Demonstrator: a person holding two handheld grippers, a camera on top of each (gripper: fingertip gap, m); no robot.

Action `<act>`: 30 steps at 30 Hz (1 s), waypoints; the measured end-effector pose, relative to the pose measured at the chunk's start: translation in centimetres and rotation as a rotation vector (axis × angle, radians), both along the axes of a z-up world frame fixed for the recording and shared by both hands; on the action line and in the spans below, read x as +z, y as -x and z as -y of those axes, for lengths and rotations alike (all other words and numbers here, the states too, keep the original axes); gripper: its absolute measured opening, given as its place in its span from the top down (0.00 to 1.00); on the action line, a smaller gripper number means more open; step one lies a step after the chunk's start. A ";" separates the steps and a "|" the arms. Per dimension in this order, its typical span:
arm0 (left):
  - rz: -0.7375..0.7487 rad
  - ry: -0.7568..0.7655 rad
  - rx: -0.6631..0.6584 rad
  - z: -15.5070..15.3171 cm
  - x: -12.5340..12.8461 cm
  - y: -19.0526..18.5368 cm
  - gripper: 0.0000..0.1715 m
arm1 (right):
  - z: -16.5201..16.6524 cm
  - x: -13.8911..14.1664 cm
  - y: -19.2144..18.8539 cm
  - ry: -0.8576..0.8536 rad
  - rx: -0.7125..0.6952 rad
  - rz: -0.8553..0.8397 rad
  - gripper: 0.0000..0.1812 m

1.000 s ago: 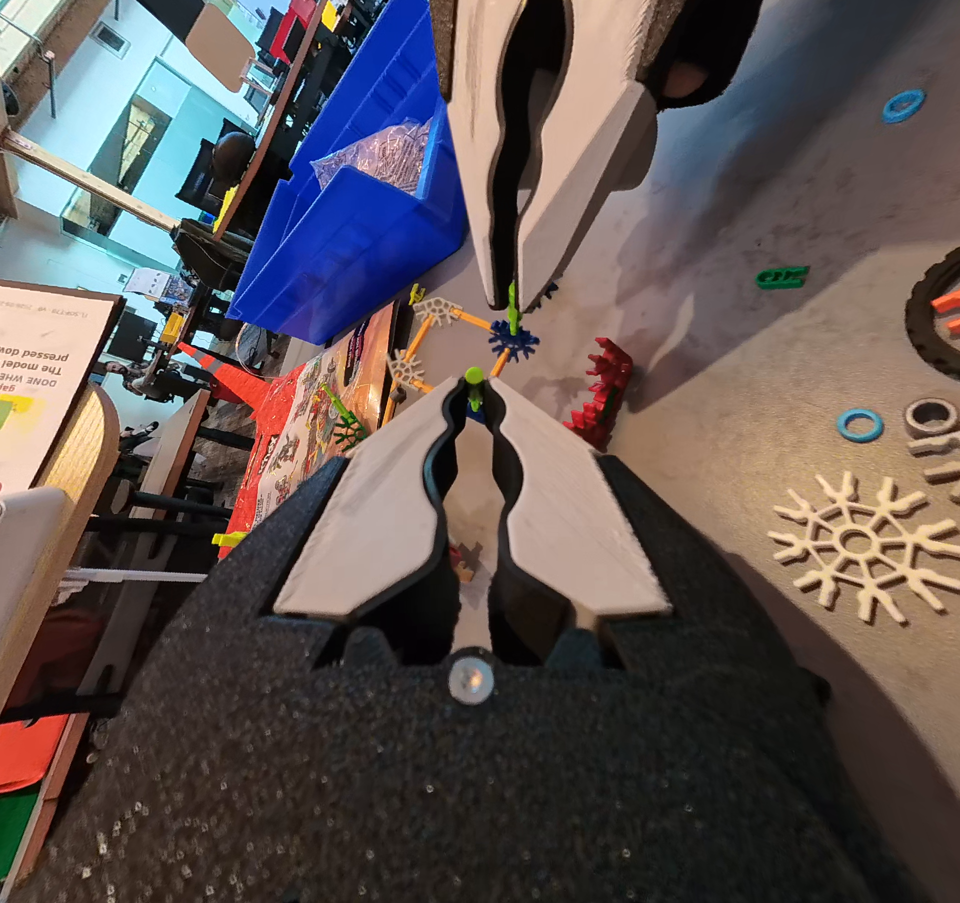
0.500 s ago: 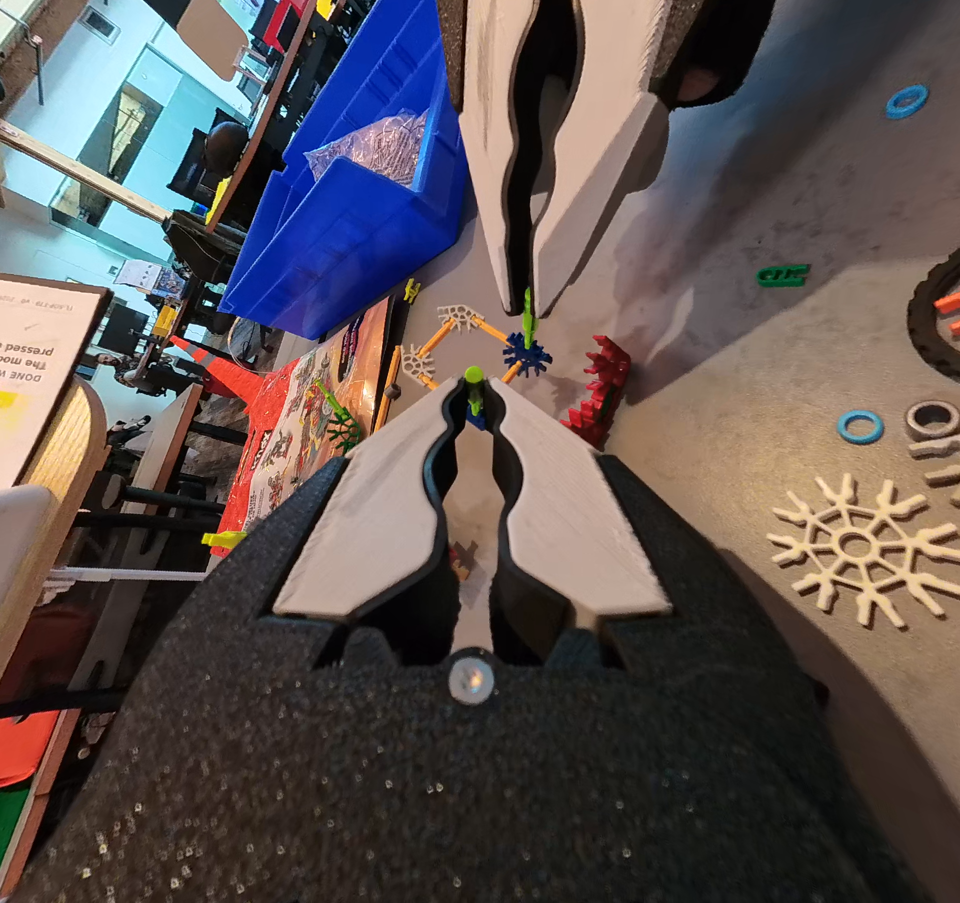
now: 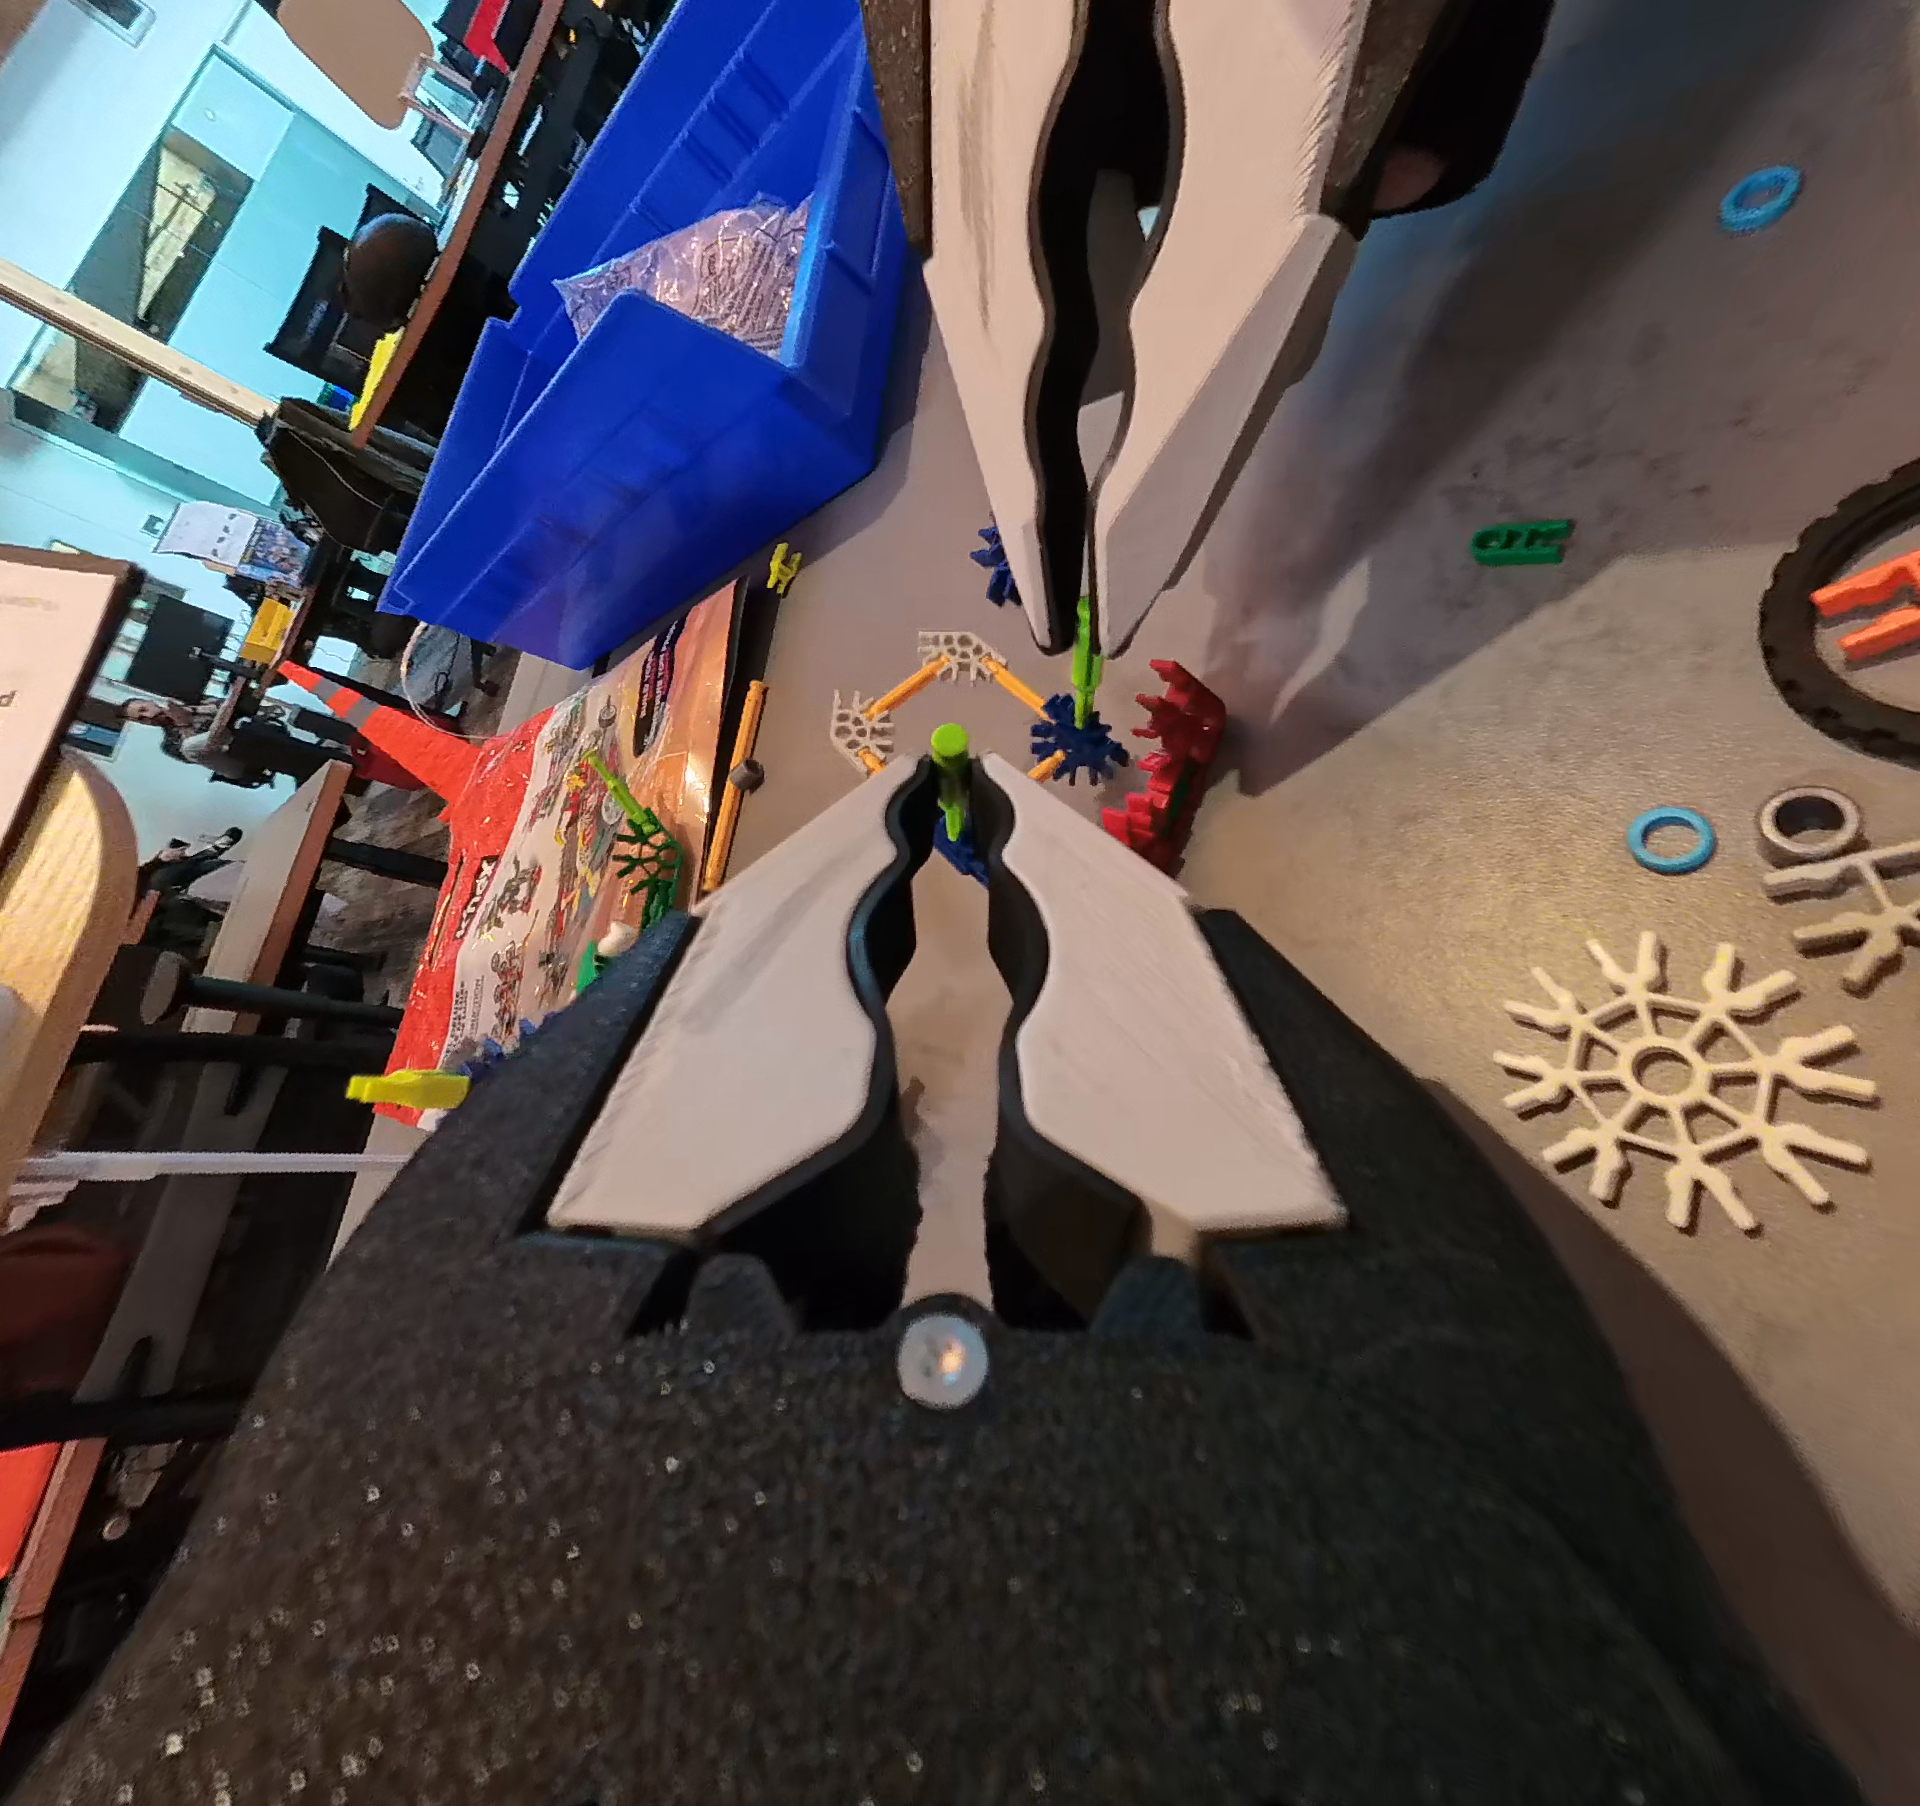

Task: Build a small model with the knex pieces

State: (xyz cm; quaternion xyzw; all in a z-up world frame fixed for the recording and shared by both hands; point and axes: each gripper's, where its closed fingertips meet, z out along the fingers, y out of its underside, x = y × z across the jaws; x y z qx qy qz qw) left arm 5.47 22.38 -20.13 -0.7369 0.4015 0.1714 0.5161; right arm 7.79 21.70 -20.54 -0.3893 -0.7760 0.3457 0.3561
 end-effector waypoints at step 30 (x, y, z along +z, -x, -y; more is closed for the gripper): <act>0.019 0.058 0.016 0.1 -0.9 0.2 0.97 | -1.2 -0.7 0.5 -0.182 -0.062 -0.010 0.98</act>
